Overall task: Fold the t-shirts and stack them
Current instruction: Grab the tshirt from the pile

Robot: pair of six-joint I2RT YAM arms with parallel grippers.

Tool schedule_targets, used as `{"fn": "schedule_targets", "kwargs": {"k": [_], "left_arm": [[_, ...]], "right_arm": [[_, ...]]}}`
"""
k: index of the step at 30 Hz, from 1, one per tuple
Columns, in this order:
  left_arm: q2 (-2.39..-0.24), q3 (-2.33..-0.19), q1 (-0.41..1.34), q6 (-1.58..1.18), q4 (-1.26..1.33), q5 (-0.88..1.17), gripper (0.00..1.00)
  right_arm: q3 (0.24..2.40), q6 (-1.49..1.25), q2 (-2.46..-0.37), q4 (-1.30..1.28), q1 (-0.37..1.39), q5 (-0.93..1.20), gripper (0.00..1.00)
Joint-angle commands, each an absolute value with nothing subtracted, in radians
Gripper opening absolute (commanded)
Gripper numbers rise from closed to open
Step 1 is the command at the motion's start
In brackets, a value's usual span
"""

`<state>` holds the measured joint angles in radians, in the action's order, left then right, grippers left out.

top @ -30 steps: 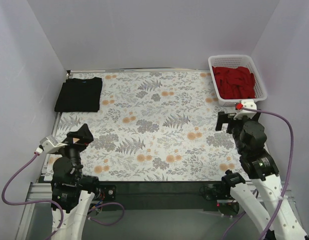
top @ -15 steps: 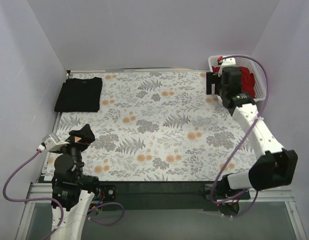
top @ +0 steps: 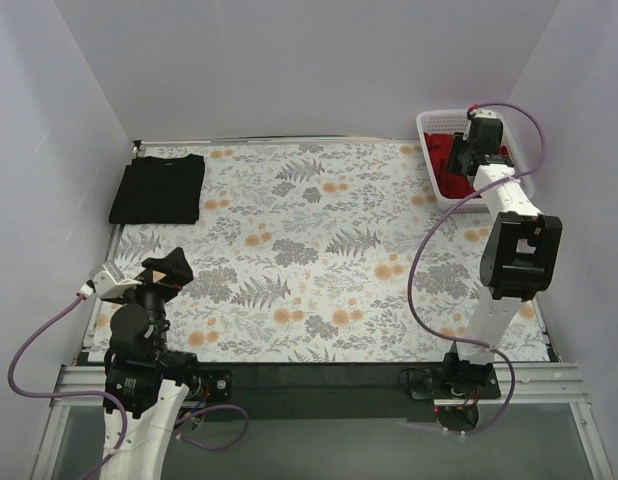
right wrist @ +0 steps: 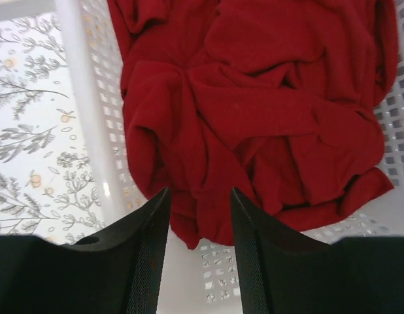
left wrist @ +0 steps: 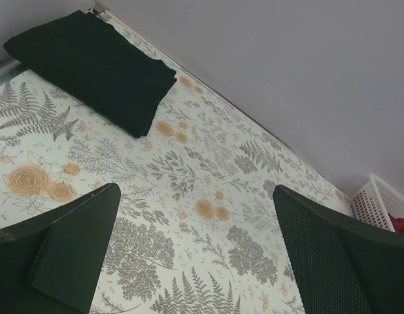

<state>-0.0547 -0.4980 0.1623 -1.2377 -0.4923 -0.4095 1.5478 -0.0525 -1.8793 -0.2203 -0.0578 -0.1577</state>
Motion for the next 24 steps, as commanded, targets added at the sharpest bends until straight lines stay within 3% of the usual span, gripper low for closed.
{"fn": "schedule_targets", "kwargs": {"k": [1,8,10,14,24], "left_arm": [[-0.075,-0.499,0.164,-1.224,-0.482,-0.39,0.98],[-0.095,-0.494,0.164,-1.216,-0.468,-0.364,0.98],[-0.097,-0.494,0.166,-1.215,-0.466,-0.356,0.98],[-0.101,-0.494,0.164,-1.212,-0.463,-0.353,0.98],[-0.094,-0.489,0.164,-1.207,-0.456,-0.341,0.98]], "right_arm": [[1.614,-0.078,-1.952,-0.167,-0.075,-0.104,0.41],[1.644,-0.055,-2.036,-0.164,-0.092,-0.101,0.42],[1.64,-0.029,-2.033,-0.166,-0.094,-0.097,0.32],[1.629,-0.005,-1.994,-0.17,-0.095,-0.086,0.02],[1.655,0.133,-1.7,-0.144,-0.006,-0.163,0.01]]}}
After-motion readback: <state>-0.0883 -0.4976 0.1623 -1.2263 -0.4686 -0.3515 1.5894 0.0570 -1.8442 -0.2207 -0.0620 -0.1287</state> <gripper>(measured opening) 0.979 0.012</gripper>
